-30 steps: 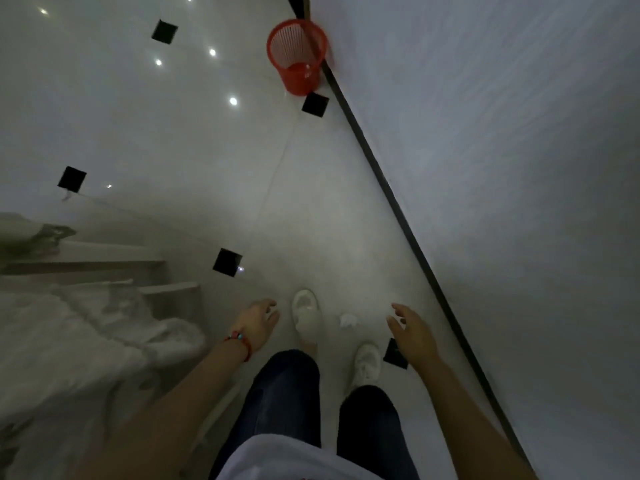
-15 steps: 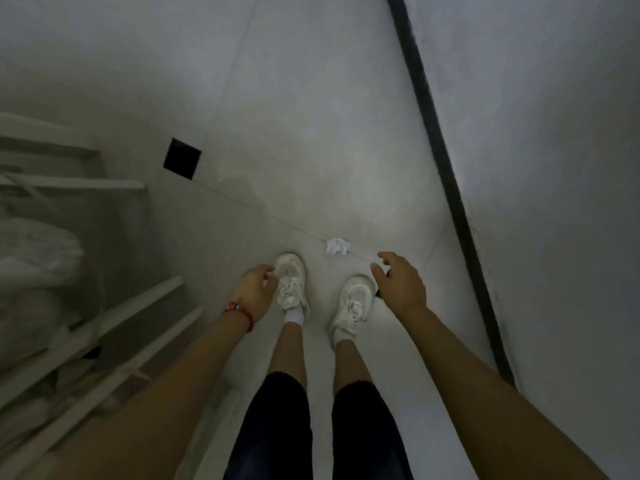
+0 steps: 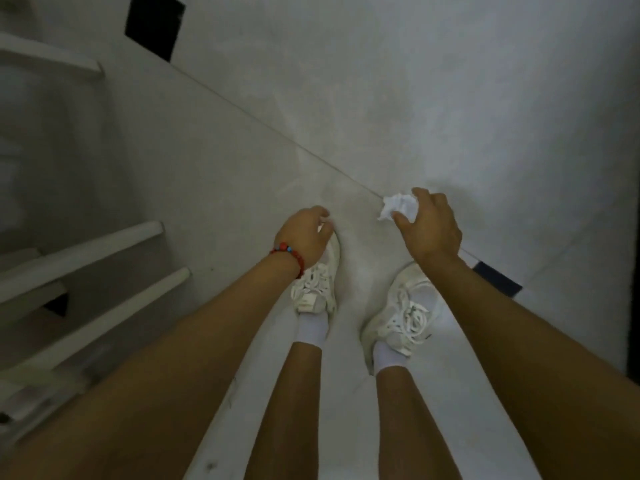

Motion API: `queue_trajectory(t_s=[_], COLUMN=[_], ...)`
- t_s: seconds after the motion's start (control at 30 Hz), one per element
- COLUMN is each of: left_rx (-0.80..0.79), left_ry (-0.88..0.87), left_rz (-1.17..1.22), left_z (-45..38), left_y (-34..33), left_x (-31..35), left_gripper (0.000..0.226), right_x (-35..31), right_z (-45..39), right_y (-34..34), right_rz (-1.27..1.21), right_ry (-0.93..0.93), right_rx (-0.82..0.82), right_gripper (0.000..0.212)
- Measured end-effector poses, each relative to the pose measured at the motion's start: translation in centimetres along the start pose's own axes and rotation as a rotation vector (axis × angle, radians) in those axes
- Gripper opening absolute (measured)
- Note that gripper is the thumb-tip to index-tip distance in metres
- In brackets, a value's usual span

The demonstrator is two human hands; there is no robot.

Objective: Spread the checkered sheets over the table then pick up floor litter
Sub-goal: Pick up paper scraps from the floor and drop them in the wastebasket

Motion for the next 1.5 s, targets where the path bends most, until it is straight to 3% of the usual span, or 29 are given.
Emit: queue_trajectory(t_s=[0.17, 0.3, 0.47, 0.73, 1.13, 1.27, 1.37, 1.5], left_rx=[-0.027, 0.010, 0.004, 0.088, 0.247, 0.227, 0.232, 0.227], left_ry=[0.018, 0.013, 0.000, -0.050, -0.099, -0.148, -0.152, -0.123], left_rz=[-0.021, -0.023, 0.001, 0.118, 0.424, 0.452, 0.423, 0.444], left_z=[-3.4, -4.0, -2.8, 4.3, 21.8, 27.4, 30.5, 32.8], left_y=[-3.4, -4.3, -3.3, 5.7, 29.1, 35.9, 39.7, 43.1], left_x=[-3.2, -4.1, -3.7, 1.6, 8.2, 8.4, 8.5, 9.5], left_gripper=[0.032, 0.032, 0.031, 0.029, 0.022, 0.023, 0.023, 0.023], right_x=[0.5, 1.6, 2.2, -4.7, -22.5, -28.1, -31.2, -33.7], right_z=[-3.5, -4.0, -2.8, 3.5, 18.8, 22.1, 23.9, 24.2], right_y=[-5.8, -7.5, -5.4, 5.6, 26.5, 32.0, 35.4, 39.1], right_rz=[0.165, 0.251, 0.043, -0.284, -0.585, -0.617, -0.636, -0.590], right_ry=[-0.018, 0.027, 0.064, 0.053, 0.066, 0.098, 0.127, 0.154], right_rx=[-0.025, 0.013, 0.083, 0.195, 0.341, 0.428, 0.449, 0.412], right_gripper=[0.057, 0.038, 0.022, 0.017, 0.009, 0.005, 0.013, 0.011])
Point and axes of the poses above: each hand's wrist, its own z-axis away from the middle knuckle, its own y-axis out of the back of the hand, x = y × z, the point moved 1 cm from there along -z, towards the middle knuckle, and after that the axes turned 8 degrees about y, right-handed, at the moved point
